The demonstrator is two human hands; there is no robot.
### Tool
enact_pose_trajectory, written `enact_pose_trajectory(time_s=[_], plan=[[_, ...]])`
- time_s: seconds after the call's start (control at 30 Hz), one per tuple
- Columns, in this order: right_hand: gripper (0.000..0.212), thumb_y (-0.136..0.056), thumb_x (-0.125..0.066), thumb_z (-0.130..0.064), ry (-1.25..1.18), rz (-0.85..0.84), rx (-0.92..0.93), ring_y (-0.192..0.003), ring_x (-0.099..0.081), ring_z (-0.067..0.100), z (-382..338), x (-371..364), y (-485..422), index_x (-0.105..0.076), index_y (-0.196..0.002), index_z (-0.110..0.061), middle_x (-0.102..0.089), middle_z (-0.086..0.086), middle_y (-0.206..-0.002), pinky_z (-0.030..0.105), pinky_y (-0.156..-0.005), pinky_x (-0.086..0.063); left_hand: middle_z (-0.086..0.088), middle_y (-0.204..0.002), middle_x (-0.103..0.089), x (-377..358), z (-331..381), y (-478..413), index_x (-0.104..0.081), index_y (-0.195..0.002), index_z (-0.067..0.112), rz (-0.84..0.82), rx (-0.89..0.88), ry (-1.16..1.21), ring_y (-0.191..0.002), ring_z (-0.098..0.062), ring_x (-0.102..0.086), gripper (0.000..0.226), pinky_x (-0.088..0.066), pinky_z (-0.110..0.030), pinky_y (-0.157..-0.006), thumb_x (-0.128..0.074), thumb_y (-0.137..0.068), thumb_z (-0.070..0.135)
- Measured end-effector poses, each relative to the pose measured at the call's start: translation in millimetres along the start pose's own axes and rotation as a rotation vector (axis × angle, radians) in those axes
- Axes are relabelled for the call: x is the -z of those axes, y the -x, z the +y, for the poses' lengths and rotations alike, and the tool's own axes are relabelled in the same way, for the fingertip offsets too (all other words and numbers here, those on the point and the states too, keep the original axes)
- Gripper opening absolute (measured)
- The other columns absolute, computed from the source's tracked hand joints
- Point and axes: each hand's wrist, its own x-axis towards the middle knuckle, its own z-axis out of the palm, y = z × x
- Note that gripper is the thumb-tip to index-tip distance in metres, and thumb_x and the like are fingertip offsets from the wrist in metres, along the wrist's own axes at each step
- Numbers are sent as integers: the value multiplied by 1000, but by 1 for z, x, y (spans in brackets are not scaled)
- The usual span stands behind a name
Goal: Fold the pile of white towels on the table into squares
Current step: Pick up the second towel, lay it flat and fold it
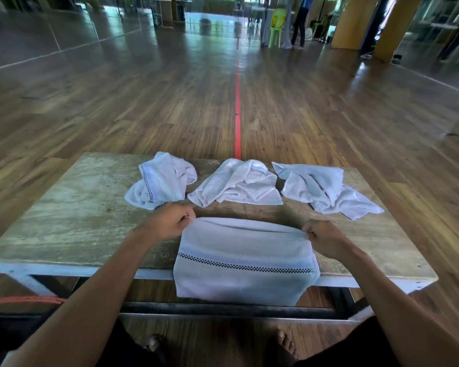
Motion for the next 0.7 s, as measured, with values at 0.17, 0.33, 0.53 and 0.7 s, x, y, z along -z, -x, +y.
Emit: enact_pose_trajectory(time_s=[0.17, 0.33, 0.53, 0.7], plan=[[10, -85, -49, -3, -7, 60, 75, -82, -58, 25, -4, 16, 23, -59, -86, -4, -63, 11, -87, 40, -73, -46, 12, -96, -64, 21, 8, 31, -67, -100, 20, 113, -58, -75, -93, -9, -56, 17, -43, -27, -81, -52, -93, 17], [6, -86, -53, -5, 2, 111, 284, -70, -57, 22, -14, 48, 59, -56, -80, -5, -60, 9, -74, 40, -67, -46, 13, -98, -64, 52, 6, 65, -67, -99, 22, 234, -138, -161, -97, -6, -53, 14, -42, -32, -88, -55, -93, 24], [13, -86, -50, -26, 79, 131, 418, -60, -47, 4, -50, 112, 76, -49, -74, -22, -51, -8, -64, 15, -57, -33, 6, -94, -68, 107, 23, 86, -69, -93, 18, 313, -172, -211, -93, -15, -61, 9, -45, -31, -86, -62, -89, 21], [13, -90, -57, -6, -85, 82, 392, -68, -58, 10, -82, 172, 82, -57, -83, -18, -68, 1, -76, 25, -70, -45, 13, -87, -69, 169, 41, 95, -69, -88, 22, 227, -87, 32, -81, -1, -62, 5, -46, -18, -80, -65, -88, 20]])
